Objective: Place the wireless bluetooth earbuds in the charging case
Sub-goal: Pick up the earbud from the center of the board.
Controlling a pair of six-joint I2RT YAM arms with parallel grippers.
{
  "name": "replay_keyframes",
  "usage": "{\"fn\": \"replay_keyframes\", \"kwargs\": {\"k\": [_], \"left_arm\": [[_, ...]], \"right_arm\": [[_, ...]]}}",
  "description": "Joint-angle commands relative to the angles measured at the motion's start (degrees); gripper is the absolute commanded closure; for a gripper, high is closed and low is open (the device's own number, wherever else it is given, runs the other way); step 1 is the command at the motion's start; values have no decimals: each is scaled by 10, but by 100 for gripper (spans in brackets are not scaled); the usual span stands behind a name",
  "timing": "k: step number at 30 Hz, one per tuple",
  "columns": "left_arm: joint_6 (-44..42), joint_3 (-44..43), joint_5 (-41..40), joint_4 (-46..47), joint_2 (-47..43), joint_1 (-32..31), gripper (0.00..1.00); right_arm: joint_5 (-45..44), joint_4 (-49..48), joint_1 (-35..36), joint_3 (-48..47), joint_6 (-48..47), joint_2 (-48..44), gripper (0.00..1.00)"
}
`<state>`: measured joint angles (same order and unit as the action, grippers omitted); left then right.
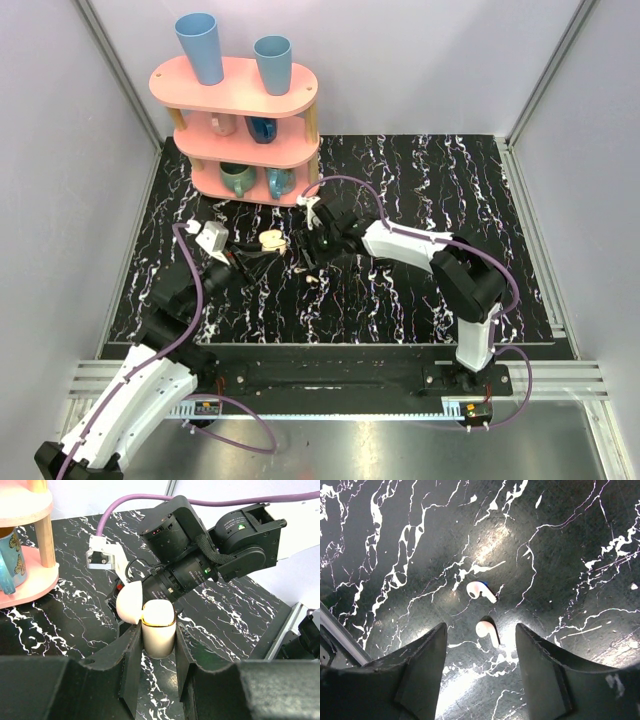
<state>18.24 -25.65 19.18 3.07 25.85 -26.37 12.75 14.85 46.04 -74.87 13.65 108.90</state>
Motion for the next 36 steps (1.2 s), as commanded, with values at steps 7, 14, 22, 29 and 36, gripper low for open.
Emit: {"fn": "replay_keyframes", "kwargs": {"k": [7, 14, 22, 29, 36], "left_arm": [[2, -1, -13, 18, -12, 3, 100], [0, -2, -13, 18, -10, 3, 100], [2, 1, -12, 21, -8, 3, 100], [2, 0, -8, 22, -3, 3, 100], [3, 2, -12, 24, -3, 3, 100]], "right_arm": [[75, 5, -5, 1, -63, 32, 34], [97, 6, -5, 3, -89, 47, 46], [94, 16, -5, 4, -104, 53, 50], [87, 25, -4, -2, -112, 63, 56], [74, 36, 0, -7, -116, 67, 57]]}}
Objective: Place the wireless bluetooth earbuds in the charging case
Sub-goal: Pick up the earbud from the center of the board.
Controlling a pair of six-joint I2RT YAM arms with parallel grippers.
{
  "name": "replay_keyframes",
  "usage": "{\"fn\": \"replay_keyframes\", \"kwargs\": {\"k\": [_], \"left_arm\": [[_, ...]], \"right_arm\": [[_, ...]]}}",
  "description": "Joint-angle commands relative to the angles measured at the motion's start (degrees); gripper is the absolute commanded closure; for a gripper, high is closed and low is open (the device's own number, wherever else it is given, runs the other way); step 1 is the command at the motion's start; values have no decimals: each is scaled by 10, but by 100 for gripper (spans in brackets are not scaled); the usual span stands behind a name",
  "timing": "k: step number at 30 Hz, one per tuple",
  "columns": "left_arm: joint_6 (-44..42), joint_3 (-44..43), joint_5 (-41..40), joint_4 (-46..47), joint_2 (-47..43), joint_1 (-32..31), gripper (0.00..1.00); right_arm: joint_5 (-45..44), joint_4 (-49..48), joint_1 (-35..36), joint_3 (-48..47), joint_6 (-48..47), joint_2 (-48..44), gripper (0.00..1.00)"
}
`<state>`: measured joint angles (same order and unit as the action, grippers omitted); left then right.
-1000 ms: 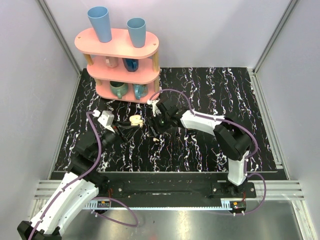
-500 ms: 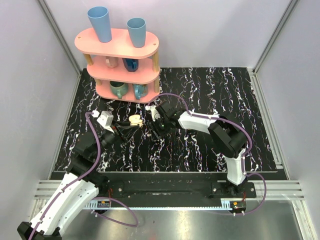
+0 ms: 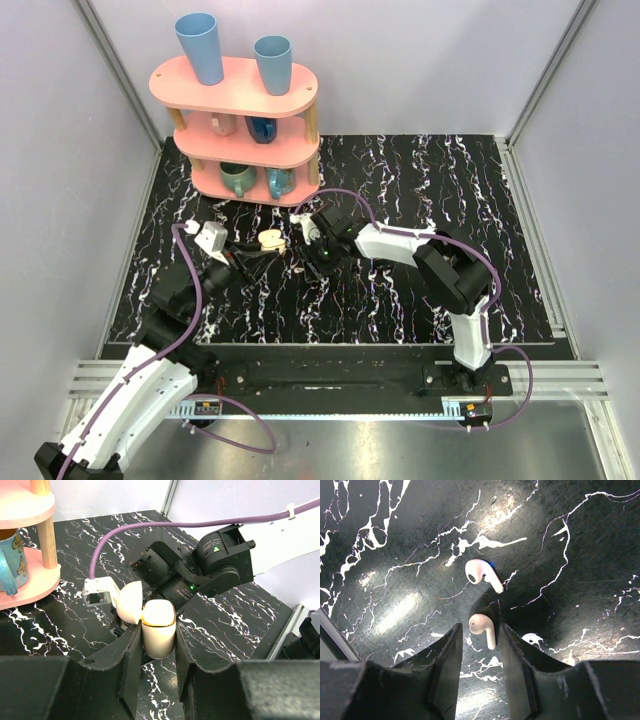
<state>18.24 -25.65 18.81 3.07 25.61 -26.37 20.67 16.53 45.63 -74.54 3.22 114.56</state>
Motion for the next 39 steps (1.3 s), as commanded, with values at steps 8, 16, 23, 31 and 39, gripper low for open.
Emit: {"fn": "replay_keyframes", "kwargs": {"k": [8, 16, 23, 31, 39], "left_arm": [[1, 0, -8, 20, -2, 3, 100], [0, -1, -8, 20, -1, 3, 100], [0, -2, -5, 21, 2, 3, 100], [0, -4, -6, 21, 3, 3, 100], [0, -2, -8, 20, -3, 3, 100]], "right_arm": [[-46, 25, 22, -15, -1, 29, 57], [-91, 32, 26, -3, 8, 30, 58], [-107, 35, 29, 11, -3, 25, 57], [-94, 36, 31, 23, -20, 10, 57], [-83, 44, 32, 26, -21, 14, 59]]}}
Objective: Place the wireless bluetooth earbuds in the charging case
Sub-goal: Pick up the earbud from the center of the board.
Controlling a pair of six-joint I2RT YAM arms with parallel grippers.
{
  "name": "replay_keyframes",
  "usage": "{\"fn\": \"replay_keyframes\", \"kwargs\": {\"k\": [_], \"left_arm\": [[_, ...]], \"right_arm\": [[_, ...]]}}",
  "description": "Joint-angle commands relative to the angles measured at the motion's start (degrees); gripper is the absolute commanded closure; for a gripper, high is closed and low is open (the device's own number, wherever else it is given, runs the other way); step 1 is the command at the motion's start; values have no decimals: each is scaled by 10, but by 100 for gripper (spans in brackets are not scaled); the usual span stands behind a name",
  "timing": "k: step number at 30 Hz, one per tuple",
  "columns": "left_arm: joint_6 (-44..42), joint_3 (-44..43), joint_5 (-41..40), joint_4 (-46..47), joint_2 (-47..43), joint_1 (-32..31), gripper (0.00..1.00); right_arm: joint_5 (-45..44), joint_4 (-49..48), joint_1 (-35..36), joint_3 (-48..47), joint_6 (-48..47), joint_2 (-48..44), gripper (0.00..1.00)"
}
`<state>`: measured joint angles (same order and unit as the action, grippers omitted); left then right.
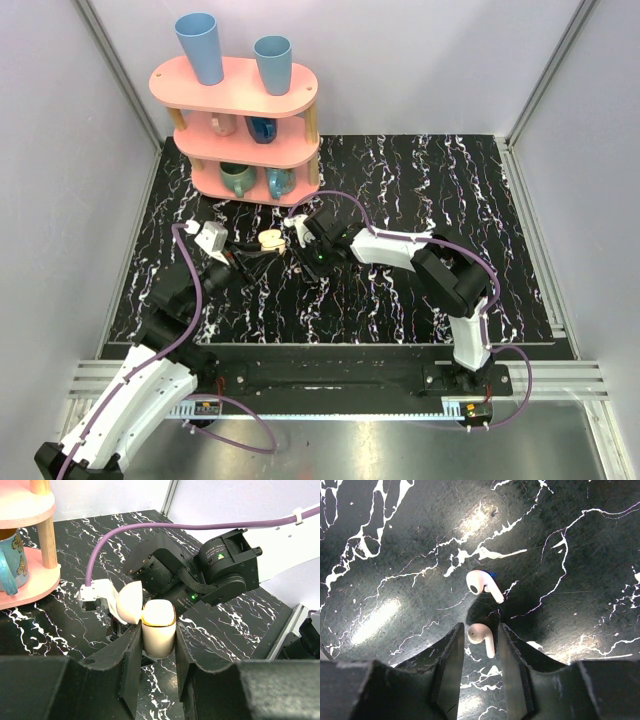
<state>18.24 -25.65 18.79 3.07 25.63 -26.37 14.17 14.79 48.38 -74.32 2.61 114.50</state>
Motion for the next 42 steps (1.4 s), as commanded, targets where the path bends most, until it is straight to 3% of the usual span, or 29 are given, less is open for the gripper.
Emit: {"fn": "replay_keyframes", "kwargs": {"k": [1, 16, 18, 35, 38, 42], "left_arm": [[0, -3, -7, 20, -3, 3, 100], [1, 0, -9, 19, -6, 3, 100], [1, 0, -8, 19, -5, 3, 100], [1, 0, -9, 18, -6, 3, 100], [1, 0, -6, 18, -1, 3, 100], [1, -1, -7, 18, 1, 3, 100]], "right_arm": [[-17, 61, 4, 23, -14, 16, 60], [-33, 65, 5, 18, -6, 19, 72], [-44, 65, 5, 16, 8, 13, 86], [-92, 31, 3, 9, 108, -60, 85], [-85, 20, 2, 11, 110, -66, 80], [-68, 21, 0, 11, 102, -60, 50]]}}
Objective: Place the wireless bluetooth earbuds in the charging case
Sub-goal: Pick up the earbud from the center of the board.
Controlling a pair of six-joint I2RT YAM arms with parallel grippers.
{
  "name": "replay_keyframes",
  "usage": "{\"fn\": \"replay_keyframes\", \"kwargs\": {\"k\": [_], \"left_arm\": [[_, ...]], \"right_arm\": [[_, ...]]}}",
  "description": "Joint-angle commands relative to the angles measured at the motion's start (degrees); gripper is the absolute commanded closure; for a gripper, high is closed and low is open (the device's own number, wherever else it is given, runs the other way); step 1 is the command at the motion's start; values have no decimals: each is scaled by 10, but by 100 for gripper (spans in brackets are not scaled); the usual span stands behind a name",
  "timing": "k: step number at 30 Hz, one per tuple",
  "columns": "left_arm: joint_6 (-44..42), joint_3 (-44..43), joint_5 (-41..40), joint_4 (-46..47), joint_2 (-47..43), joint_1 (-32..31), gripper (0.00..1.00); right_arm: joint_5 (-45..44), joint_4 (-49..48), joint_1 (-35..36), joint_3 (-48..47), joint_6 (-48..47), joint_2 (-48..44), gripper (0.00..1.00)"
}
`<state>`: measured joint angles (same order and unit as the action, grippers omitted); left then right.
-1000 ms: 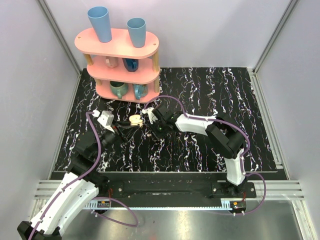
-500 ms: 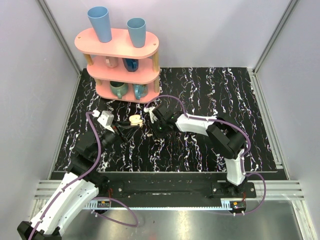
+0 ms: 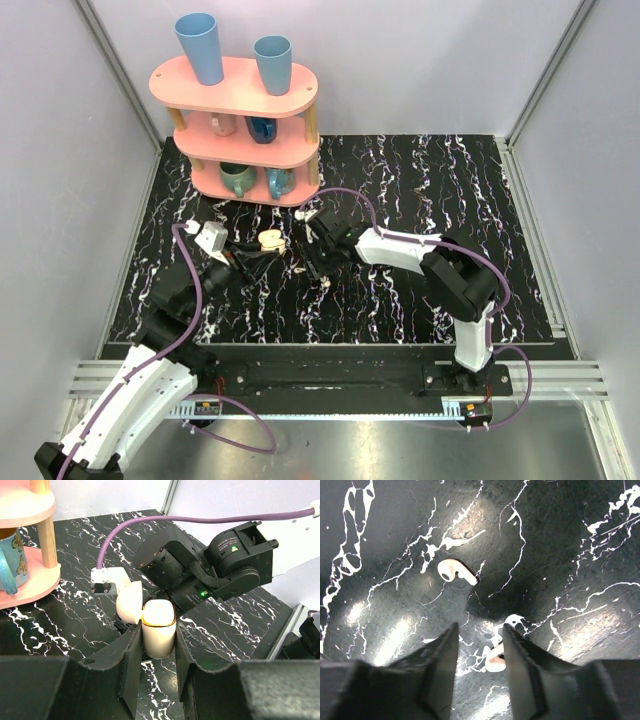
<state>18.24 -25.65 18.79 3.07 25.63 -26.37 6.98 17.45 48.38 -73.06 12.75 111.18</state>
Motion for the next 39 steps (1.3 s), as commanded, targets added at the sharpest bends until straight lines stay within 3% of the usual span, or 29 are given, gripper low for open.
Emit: {"fn": "replay_keyframes", "kwargs": {"k": [1, 9, 19, 27, 39], "left_arm": [[1, 0, -6, 18, 0, 3, 100], [1, -4, -9, 15, -2, 3, 100], [1, -6, -9, 17, 6, 3, 100], [0, -10, -5, 18, 11, 3, 100], [0, -6, -11, 16, 7, 3, 100]], "right_arm": [[1, -6, 1, 1, 0, -29, 46], [-39, 3, 1, 26, 11, -119, 43], [7, -22, 2, 127, 152, -137, 43], [-4, -56, 5, 144, 175, -148, 43], [-20, -50, 7, 123, 170, -112, 56]]}}
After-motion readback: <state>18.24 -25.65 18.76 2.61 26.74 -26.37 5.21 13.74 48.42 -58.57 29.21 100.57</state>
